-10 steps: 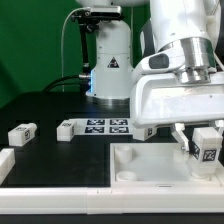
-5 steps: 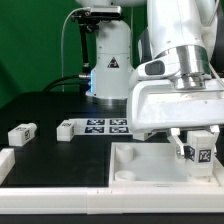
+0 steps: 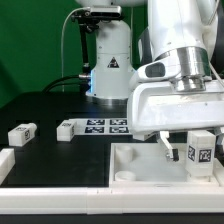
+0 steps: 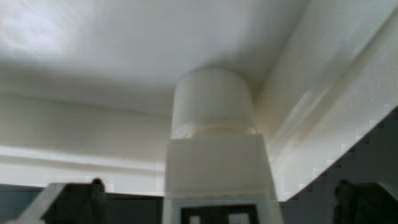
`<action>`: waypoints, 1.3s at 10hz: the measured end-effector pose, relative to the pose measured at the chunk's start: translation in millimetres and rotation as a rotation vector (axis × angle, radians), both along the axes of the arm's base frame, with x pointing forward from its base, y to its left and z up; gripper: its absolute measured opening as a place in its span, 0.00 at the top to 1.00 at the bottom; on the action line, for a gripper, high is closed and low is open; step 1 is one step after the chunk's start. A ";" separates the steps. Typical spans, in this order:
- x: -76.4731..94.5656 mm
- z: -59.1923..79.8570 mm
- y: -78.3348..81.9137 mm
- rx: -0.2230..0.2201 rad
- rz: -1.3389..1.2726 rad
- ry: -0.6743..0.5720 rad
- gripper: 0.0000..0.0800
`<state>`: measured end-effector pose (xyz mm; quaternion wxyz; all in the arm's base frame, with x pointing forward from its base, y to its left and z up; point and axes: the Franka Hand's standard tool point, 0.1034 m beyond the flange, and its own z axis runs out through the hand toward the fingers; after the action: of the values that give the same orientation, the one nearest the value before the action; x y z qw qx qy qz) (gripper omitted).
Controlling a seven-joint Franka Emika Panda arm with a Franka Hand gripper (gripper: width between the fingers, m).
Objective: Assemble one leg
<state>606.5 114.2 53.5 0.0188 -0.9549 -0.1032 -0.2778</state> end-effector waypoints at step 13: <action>12.7 22.9 -0.9 0.012 0.004 0.313 0.19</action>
Offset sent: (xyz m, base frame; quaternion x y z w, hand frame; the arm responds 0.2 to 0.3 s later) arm 0.0000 0.0000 0.0000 0.0000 0.0000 0.0000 1.0000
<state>619.2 113.3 76.5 0.0411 -0.9861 -0.0993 -0.1263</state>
